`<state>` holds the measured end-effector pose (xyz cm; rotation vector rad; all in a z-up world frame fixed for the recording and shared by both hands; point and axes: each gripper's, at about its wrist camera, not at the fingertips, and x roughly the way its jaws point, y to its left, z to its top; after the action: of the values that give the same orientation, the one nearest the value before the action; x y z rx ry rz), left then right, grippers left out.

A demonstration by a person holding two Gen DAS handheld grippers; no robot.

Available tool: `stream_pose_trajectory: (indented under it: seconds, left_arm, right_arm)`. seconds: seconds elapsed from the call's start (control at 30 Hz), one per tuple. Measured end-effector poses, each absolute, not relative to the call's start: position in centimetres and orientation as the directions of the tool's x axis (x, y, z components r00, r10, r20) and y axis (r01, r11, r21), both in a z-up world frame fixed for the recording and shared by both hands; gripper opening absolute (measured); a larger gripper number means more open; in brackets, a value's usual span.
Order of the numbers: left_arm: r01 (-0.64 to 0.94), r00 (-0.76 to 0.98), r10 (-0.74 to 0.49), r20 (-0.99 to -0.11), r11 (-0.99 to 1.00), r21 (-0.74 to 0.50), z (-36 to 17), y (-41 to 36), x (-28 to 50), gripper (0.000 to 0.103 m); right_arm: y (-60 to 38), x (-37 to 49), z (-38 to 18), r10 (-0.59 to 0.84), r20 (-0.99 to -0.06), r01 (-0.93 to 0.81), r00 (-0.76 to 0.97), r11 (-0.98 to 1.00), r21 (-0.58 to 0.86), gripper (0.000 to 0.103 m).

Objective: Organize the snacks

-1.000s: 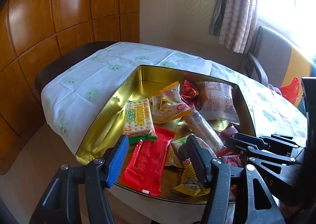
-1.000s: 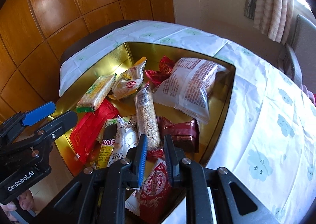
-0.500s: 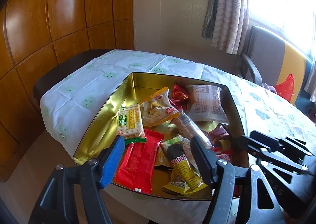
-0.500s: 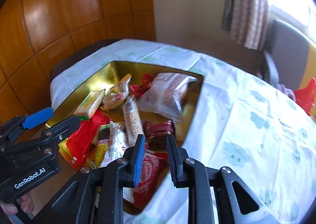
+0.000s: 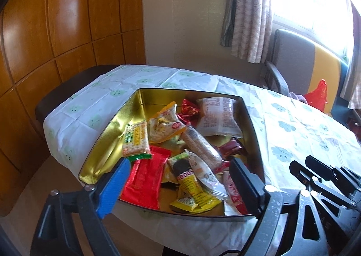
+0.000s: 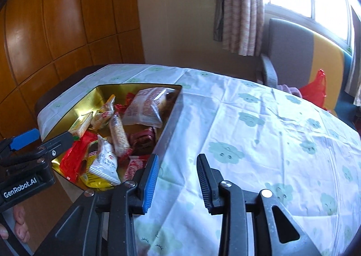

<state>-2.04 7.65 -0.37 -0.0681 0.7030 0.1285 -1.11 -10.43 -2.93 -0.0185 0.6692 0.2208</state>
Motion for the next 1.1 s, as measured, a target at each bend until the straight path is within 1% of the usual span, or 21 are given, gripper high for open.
stream_pose_trajectory:
  seconds: [0.13,0.3,1.1]
  left_arm:
    - [-0.129,0.763,0.096,-0.64,0.992,-0.006,-0.3,7.0,-2.3,0.099]
    - [-0.138,0.765,0.107,-0.635,0.99,0.0,-0.2,7.1,-2.3,0.102]
    - [-0.162,0.756,0.125,-0.643,0.987,0.002,-0.5,8.0,-1.9,0.103]
  right_arm:
    - [-10.7,-1.4,-2.9,0.185,-0.613,-0.199,0.768,0.979,0.047,0.036]
    - [-10.6,-1.5,-2.9,0.186,-0.613,-0.204,0.768,0.978,0.041,0.036]
    - [-9.9,-1.4,-3.2,0.195,-0.622,-0.222,0.759,0.974,0.035,0.036]
